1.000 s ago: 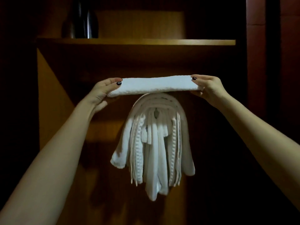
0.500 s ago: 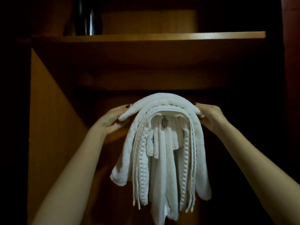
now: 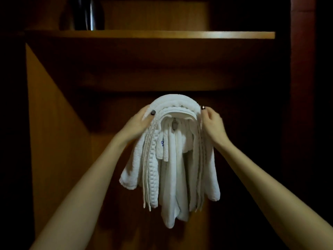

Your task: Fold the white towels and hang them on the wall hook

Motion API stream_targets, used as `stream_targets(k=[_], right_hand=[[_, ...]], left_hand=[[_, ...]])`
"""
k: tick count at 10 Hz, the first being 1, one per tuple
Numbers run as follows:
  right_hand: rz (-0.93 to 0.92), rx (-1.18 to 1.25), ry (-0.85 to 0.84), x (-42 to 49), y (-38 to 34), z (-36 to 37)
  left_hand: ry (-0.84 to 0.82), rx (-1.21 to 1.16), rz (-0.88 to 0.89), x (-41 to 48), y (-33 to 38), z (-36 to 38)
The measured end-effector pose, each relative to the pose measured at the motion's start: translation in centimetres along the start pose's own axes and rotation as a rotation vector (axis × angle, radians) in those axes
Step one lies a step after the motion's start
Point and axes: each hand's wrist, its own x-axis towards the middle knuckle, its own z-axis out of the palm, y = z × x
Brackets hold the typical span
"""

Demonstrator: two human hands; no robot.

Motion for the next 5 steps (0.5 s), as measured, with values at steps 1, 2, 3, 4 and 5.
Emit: stream_targets(k=[1, 2, 3, 4, 5], right_hand=[[0.007, -0.093, -0.044, -1.5, -0.4, 0.4], [0.059, -0.104, -0.161, -2.2, -0.9, -0.5], [0.147, -0.131, -0.173, -2.8, -2.8, -1.8], [0.162, -0.019, -0.119, -6.3, -5.3, -3.3], [0.206, -0.011, -0.157, -10.1, -7.6, -4.4]], left_hand=[[-0.099, -0.037, -0.039, -0.6, -0.4, 0.8], [-0.147, -0.058, -0.068, -1.8, -0.1, 0.3], [-0.015, -0.006, -0.095, -3.6, 1.0, -0.5], [0.000, 0.125, -0.088, -7.4, 2.2, -1.1], [0.054, 0.188, -0.110, -10.6, 4.2, -1.5]])
